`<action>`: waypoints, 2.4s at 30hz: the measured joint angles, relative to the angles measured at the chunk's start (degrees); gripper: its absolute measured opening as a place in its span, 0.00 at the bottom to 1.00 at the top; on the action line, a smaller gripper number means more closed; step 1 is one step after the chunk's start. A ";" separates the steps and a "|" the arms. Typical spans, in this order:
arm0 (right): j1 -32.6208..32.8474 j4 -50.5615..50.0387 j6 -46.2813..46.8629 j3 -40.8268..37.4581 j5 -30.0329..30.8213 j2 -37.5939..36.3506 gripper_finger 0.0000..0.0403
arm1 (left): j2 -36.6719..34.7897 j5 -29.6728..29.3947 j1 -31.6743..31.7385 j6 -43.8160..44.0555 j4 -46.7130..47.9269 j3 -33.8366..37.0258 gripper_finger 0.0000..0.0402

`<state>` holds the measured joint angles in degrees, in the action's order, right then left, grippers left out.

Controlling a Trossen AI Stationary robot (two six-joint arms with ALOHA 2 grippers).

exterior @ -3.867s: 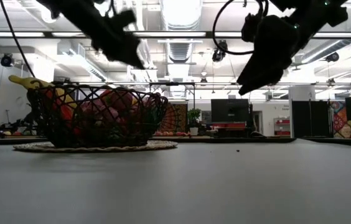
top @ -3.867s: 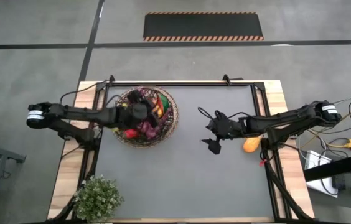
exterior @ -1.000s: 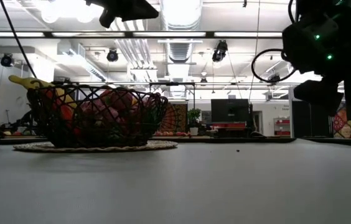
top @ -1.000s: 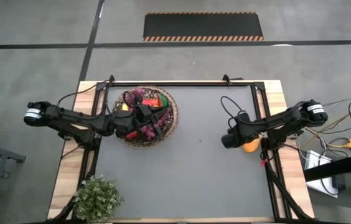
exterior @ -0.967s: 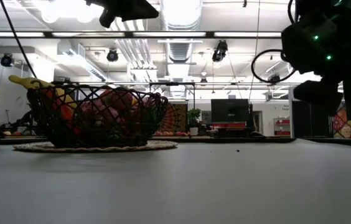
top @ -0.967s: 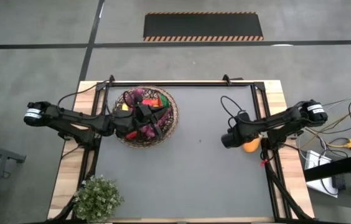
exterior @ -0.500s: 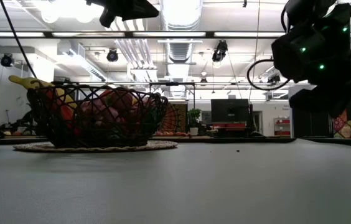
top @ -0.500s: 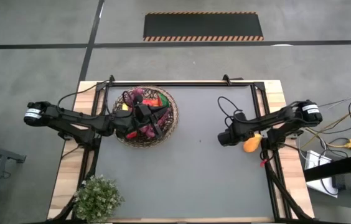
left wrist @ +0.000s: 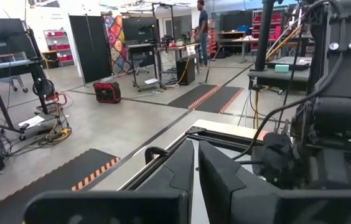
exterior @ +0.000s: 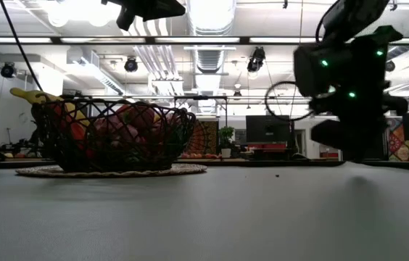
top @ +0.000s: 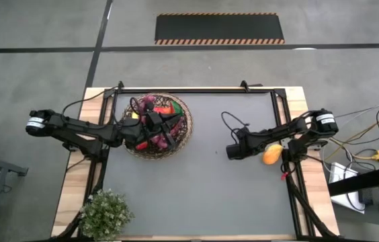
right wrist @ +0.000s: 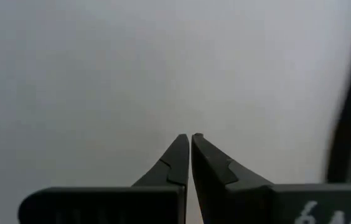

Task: Build produce basket
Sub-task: Put the yellow mango into the wire basket

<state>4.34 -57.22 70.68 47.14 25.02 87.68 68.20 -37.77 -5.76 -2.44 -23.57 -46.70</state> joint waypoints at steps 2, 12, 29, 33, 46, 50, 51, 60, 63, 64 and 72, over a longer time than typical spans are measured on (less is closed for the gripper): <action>0.00 1.58 -2.02 1.71 0.48 0.14 0.02 | 0.00 0.01 0.00 0.00 0.04 0.02 0.02; 0.92 -0.02 -6.24 10.38 2.97 -0.83 0.02 | 0.00 0.05 0.00 -2.03 0.02 -0.09 0.02; 1.03 -20.09 18.79 13.20 -6.81 -0.90 0.39 | -0.39 0.05 -0.02 -15.53 0.05 0.64 0.02; 1.71 -26.18 25.92 13.31 -12.12 -0.94 0.51 | -0.37 -0.15 -0.02 -16.48 0.16 2.36 0.02; 6.68 -24.54 46.21 6.83 -22.51 -0.94 0.71 | -0.99 -5.62 0.02 -20.36 -0.80 6.32 0.02; 6.99 -24.84 48.26 5.87 -22.50 -0.94 0.74 | -1.13 -5.78 0.02 -22.04 -1.53 6.32 0.02; 6.98 -24.86 48.50 5.55 -22.53 -0.94 0.75 | -1.18 -5.78 0.02 -22.22 -1.53 6.32 0.02; 7.16 -20.42 50.40 0.55 -22.48 -0.92 0.76 | -1.40 -5.78 0.15 -25.66 -1.86 6.32 0.02; 7.15 -17.14 50.40 -1.16 -22.50 -0.92 0.75 | -1.40 -5.78 0.15 -26.83 -2.42 6.32 0.02; 7.15 -16.25 50.41 -1.81 -22.50 -0.92 0.74 | -1.40 -5.78 0.15 -26.95 -2.68 6.32 0.02; 7.15 -11.03 49.89 -4.66 -22.02 -0.92 0.63 | -1.40 -5.78 0.23 -28.13 -3.02 6.32 0.02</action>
<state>11.49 -68.25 120.57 42.48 3.01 86.76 66.81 -43.55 -5.52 -30.57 -26.59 -40.38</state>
